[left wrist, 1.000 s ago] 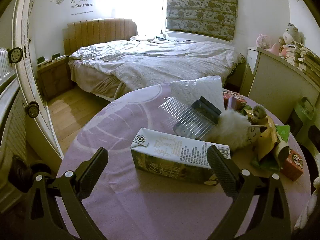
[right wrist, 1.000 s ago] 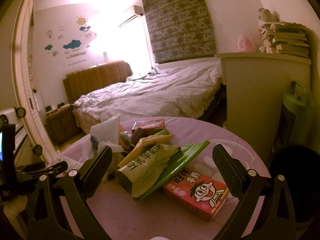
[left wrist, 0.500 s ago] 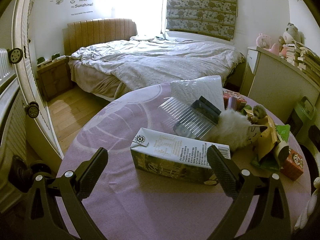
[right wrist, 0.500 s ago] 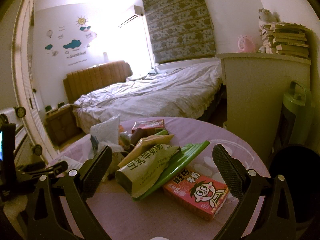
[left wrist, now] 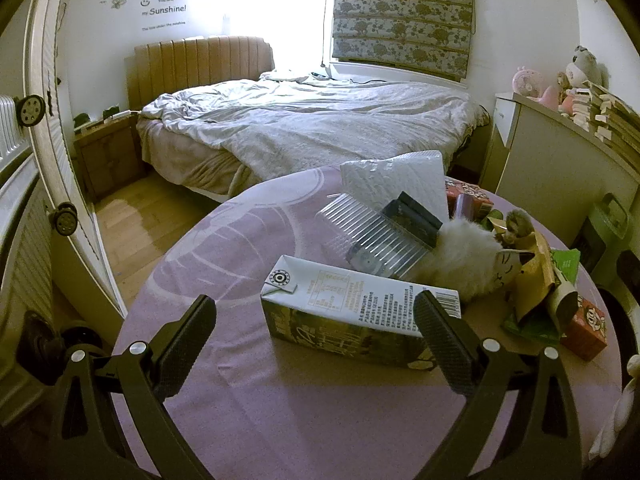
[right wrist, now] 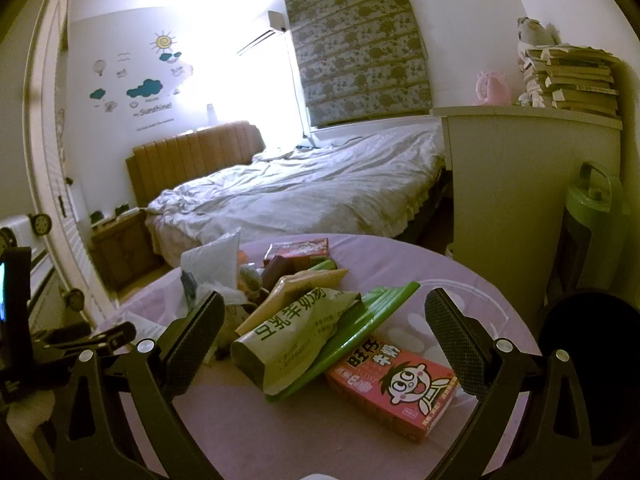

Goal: Collect trash

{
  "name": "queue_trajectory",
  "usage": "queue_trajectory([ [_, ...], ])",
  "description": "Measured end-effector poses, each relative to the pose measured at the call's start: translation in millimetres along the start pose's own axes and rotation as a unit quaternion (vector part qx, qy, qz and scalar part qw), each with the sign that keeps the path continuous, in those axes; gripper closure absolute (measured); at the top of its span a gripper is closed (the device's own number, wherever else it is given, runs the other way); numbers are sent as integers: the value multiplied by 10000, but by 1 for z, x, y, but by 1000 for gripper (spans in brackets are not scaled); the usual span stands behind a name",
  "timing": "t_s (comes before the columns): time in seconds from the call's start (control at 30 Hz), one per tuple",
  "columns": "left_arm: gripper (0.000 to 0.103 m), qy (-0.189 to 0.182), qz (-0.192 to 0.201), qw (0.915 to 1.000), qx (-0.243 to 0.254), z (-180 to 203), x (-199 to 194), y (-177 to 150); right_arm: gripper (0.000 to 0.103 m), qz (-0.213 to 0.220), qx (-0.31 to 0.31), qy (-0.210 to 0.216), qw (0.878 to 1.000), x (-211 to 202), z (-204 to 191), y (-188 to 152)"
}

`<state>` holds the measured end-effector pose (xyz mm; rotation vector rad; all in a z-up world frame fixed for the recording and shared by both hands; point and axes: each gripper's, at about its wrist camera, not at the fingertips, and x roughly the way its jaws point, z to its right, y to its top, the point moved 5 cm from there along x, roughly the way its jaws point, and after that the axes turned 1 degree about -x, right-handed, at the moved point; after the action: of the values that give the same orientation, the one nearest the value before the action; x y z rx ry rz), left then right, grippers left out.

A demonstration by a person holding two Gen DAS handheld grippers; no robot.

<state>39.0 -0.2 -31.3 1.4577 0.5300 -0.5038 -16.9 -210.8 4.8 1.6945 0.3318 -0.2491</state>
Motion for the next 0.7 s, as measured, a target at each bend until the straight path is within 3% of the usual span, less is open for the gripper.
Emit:
queue_trajectory([
  [0.33,5,-12,6,10000,-14,-3,-1,10,4,-48,23,-34,10000,2,1,-1],
  [0.43,5,-318,-142,9994,-47,-5,-2,13,4,-454,-4,252,9987,8,-5,3],
  [0.57,5,-894,-513,9945,-155,-28,12,6,4,-383,-111,957,9946,-1,-29,49],
  [0.7,5,-1428,-869,9848,-461,-33,24,4,4,-1214,-767,1155,9829,50,-71,84],
])
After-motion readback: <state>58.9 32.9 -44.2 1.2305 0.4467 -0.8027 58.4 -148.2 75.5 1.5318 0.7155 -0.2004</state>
